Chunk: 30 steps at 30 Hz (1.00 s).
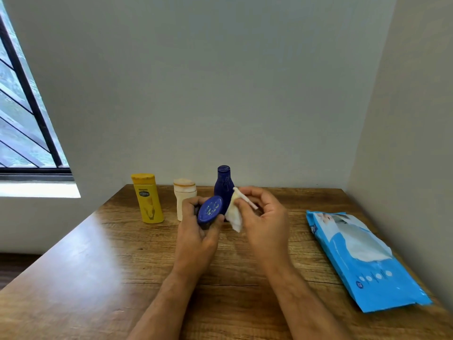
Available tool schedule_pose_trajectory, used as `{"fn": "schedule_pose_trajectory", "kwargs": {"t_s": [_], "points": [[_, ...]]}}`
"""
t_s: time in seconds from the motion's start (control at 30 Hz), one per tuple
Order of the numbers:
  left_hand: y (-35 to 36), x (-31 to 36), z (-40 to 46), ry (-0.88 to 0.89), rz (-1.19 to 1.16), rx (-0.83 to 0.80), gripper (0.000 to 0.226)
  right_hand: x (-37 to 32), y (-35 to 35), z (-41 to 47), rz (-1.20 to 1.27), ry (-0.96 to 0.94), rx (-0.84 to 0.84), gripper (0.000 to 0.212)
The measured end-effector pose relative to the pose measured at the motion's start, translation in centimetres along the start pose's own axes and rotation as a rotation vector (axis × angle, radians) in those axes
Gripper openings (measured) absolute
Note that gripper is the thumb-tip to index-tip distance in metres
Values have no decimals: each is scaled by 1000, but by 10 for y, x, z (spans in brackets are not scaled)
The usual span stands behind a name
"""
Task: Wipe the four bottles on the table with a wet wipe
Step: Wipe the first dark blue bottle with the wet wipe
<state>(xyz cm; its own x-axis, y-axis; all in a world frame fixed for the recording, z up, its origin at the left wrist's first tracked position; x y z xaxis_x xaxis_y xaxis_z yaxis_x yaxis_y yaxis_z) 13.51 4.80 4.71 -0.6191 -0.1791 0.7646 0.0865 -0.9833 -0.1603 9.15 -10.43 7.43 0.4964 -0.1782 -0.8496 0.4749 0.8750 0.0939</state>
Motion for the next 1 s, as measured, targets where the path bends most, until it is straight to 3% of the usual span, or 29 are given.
{"fn": "schedule_pose_trajectory", "kwargs": {"t_s": [0.23,0.43,0.53,0.83,1.0], "points": [[-1,-9,5,74,139,-29,48,-22,14,-15,-222,-447,-143,25],[-10,-9,6,74,129,45,46,-23,28,-27,-338,-548,-279,22],[-6,-10,5,62,117,32,30,-30,35,-35,-431,-641,-388,22],[2,-16,6,73,129,-27,46,-25,22,-23,-399,-574,-185,24],[-5,-12,7,81,95,28,53,-29,28,-30,-403,-606,-307,23]]}}
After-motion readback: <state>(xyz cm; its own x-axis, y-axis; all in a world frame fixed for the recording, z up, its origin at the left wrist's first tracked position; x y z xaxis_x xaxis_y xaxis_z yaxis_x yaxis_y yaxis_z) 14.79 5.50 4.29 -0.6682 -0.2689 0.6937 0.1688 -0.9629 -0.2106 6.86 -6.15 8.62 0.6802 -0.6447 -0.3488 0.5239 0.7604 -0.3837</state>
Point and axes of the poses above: each hand's wrist, its own z-axis towards the middle knuckle, its own y-axis out of the palm, x = y × z, the point moved 6 cm from there along z, towards the middle knuckle, and after that the axes turned 4 degrees about z, right-handed, at the moved point
